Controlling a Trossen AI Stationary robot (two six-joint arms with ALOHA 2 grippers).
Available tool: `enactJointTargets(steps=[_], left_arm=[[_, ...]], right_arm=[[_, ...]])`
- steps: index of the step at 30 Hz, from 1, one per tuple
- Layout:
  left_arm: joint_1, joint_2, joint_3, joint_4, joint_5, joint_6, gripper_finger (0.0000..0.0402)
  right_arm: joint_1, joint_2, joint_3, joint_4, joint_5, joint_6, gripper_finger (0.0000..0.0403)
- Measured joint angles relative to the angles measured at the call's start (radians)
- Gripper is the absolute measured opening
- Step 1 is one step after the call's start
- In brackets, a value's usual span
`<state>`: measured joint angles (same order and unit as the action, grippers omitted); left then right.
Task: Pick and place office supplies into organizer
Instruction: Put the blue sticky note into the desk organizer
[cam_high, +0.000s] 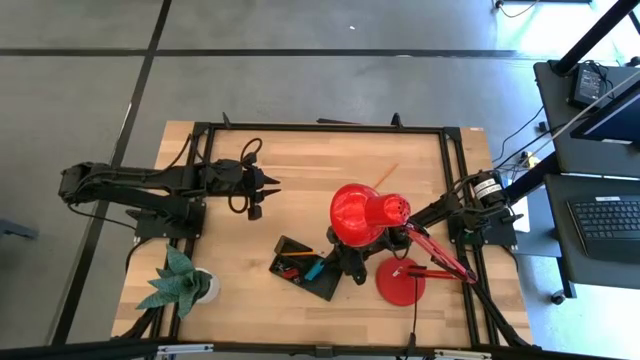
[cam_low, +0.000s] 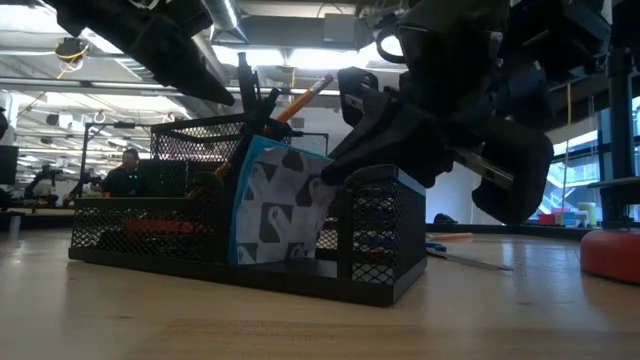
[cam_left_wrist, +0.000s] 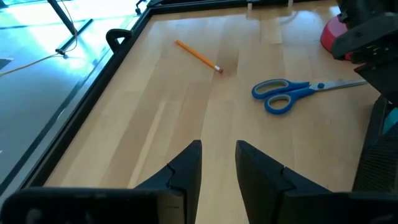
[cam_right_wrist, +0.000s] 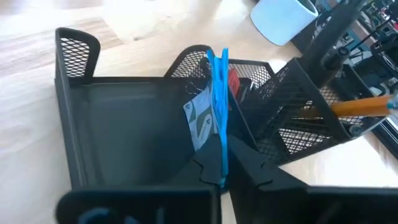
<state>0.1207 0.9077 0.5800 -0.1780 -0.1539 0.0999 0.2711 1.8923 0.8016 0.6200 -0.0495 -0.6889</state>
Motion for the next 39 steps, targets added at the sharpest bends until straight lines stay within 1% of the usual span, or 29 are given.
enactJointTargets(steps=[5, 18, 21, 25, 32, 35, 39], left_arm=[[0.000, 0.000, 0.000, 0.000, 0.000, 0.000, 0.0092], [0.000, 0.000, 0.000, -0.002, 0.000, 0.000, 0.0092], [0.000, 0.000, 0.000, -0.002, 0.000, 0.000, 0.0092], [0.000, 0.000, 0.000, -0.002, 0.000, 0.000, 0.0092], [0.000, 0.000, 0.000, -0.008, 0.000, 0.000, 0.0092], [0.000, 0.000, 0.000, -0.010, 0.000, 0.000, 0.0092], [0.000, 0.000, 0.000, -0.014, -0.001, 0.000, 0.0092]], right_arm=[[0.000, 0.000, -0.001, -0.001, 0.008, 0.000, 0.0040], [0.000, 0.000, -0.001, -0.010, 0.005, 0.003, 0.0046], [0.000, 0.000, -0.001, -0.014, 0.004, 0.003, 0.0052], [0.000, -0.001, -0.001, -0.014, 0.004, 0.007, 0.0078], [-0.001, -0.003, 0.000, -0.013, 0.008, 0.011, 0.0147], [0.003, -0.004, 0.000, -0.013, 0.008, 0.013, 0.0162], [0.004, -0.018, 0.000, -0.047, 0.006, 0.058, 0.0167]])
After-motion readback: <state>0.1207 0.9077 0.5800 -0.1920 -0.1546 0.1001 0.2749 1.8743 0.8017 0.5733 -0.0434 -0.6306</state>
